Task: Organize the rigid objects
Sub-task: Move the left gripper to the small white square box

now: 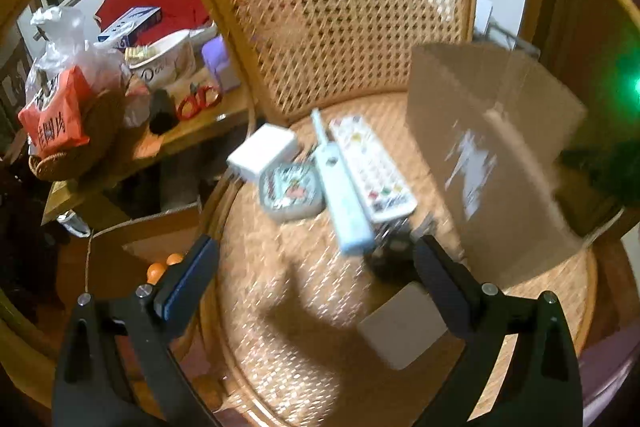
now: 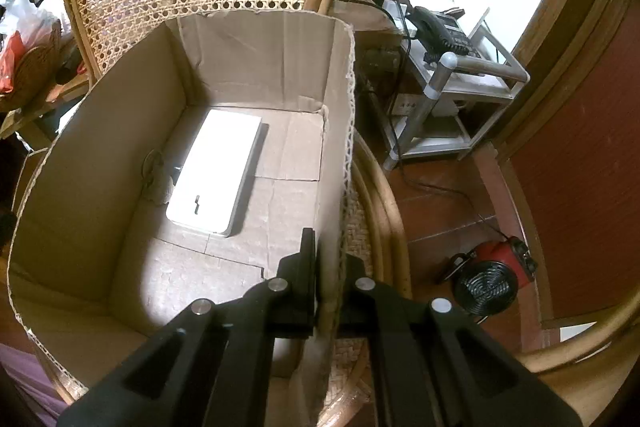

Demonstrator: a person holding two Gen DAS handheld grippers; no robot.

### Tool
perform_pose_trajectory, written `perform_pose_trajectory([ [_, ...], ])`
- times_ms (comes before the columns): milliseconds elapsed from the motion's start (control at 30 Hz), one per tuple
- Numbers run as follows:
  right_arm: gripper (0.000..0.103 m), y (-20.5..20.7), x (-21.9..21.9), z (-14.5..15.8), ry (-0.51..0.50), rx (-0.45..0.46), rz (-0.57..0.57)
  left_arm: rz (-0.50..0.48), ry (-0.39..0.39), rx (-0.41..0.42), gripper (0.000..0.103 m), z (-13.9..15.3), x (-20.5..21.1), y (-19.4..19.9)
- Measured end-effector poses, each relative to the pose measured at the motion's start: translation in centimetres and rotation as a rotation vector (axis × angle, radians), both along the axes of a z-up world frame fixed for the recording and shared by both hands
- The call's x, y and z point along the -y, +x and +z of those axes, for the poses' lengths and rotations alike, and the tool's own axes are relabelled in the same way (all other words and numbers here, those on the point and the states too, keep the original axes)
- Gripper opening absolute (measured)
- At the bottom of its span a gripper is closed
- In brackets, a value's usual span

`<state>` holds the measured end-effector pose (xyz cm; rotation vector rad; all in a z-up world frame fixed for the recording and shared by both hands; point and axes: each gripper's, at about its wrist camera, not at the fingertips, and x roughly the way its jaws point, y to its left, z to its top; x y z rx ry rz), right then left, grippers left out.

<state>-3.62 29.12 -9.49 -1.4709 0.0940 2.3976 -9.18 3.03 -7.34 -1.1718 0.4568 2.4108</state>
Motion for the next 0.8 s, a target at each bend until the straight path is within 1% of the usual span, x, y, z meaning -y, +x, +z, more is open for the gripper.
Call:
perform_pose_trajectory([
  [67, 0.006, 0.0, 0.0, 0.0, -0.001, -0.001, 0.000, -0.007, -0.010, 0.014, 0.097, -0.9, 0.5, 0.1],
  [233, 0.006, -0.1, -0.1, 0.0, -0.006, 0.003, -0.003, -0.057, 0.031, 0.061, 0.097, -2.3, 0.9, 0.6],
  [367, 0.006, -0.1, -0.2, 0.0, -0.006, 0.004, -0.003, -0.078, 0.044, 0.081, 0.097, -3.4, 0.3, 1.3],
  [467, 0.006, -0.1, -0.2, 0.0, -0.006, 0.004, -0.003, -0.110, 0.064, 0.132, 0.097, -4.2, -0.3, 1.5],
  [533, 0.006, 0.0, -0.1, 0.0, -0.007, 0.003, -0.004, -0.123, 0.065, 0.143, 0.097, -4.5, -0.8, 1.5],
  [567, 0.006, -0.1, -0.2, 0.0, -0.006, 0.004, -0.003, -0.122, 0.076, 0.142, 0.098, -4.6, -0.8, 1.5],
  [667, 0.006, -0.1, -0.2, 0.1, -0.005, 0.003, -0.002, -0.106, 0.100, 0.175, 0.098, -4.7, -0.8, 1.2],
  [733, 0.006, -0.1, -0.2, 0.0, -0.005, 0.005, -0.002, -0.100, 0.150, 0.208, 0.097, -4.9, -0.5, 1.0],
  [800, 0.006, -0.1, -0.1, 0.0, -0.007, 0.006, -0.002, -0.101, 0.180, 0.236, 0.097, -5.0, -0.4, 0.9],
])
